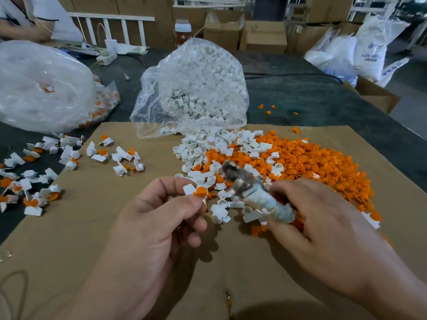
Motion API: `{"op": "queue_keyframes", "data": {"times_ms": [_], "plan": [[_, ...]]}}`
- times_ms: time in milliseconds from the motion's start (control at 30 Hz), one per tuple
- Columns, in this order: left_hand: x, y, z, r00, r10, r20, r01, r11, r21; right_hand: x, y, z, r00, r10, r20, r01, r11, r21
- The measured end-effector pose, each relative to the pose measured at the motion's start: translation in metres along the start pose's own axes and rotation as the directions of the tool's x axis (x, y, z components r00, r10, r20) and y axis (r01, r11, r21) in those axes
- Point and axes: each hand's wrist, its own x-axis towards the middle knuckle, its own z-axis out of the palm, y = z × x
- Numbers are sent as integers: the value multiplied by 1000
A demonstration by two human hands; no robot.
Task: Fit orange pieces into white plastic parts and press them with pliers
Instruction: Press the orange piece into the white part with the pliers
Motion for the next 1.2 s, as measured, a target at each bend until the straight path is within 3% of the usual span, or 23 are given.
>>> {"op": "queue_keyframes", "data": {"times_ms": [400, 967, 1200], "plan": [[-4, -4, 2, 979, 205, 5, -204, 974, 97, -3, -5, 1, 993, -114, 40, 113, 993, 39], [0, -10, -4, 945, 326, 25, -325, 924, 202, -3, -7, -1, 989, -125, 74, 119, 990, 80], [2, -10, -13, 934, 337, 122, -358, 886, 294, -4, -6, -2, 987, -143, 79, 138, 989, 59]]}}
